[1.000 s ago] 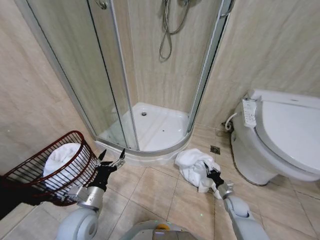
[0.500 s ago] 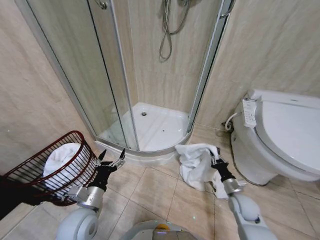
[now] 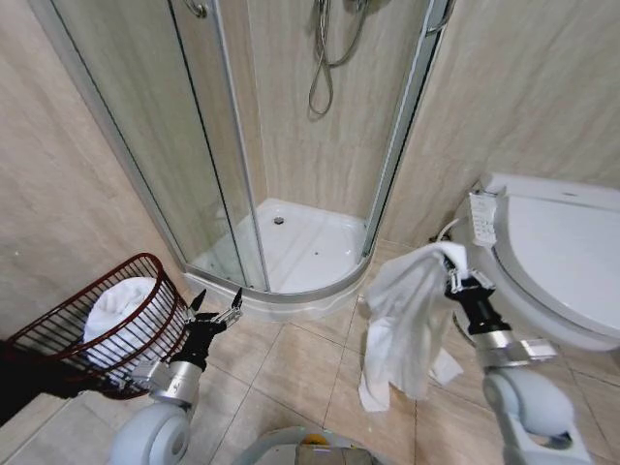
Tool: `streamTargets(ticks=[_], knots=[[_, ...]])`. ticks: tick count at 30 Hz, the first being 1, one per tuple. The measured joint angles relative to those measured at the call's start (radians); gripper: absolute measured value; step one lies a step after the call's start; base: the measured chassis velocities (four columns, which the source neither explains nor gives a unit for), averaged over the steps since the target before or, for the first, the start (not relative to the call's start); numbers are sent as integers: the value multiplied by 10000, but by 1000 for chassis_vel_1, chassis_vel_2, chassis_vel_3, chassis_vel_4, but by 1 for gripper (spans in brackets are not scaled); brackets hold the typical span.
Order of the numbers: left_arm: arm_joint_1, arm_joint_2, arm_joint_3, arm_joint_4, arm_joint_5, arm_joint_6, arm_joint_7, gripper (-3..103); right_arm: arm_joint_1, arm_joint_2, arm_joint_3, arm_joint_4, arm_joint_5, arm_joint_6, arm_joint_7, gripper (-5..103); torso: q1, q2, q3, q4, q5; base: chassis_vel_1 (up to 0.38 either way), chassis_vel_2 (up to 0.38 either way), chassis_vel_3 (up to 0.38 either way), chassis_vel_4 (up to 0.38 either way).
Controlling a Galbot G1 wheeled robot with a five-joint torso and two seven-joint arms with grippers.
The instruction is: Discard the used towel into the hamper.
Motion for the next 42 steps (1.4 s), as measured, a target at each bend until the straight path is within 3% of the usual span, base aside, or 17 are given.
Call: streamTargets(ticks=[7, 18, 33, 42], knots=[[0, 0, 0, 0, 0, 0, 0, 100, 250, -397, 447, 905, 824, -352, 271, 7, 0, 0, 0, 0, -1, 0, 0, 0, 0], [0, 0, 0, 0, 0, 0, 0, 100, 859, -1566, 1954, 2059, 2774, -728, 756, 7, 0, 0, 0, 0, 0, 0, 0, 0, 0], [0, 0, 0, 1, 0, 0, 0, 100, 489, -1430, 2592, 2180, 3111, -645, 649, 7, 0, 7, 6, 0, 0, 0, 0, 0, 0], [0, 0, 0, 1, 0, 0, 0, 100, 402, -1436, 2788, 2152, 2986, -602, 685, 7, 13, 360, 324, 0, 0, 0, 0, 0, 0]])
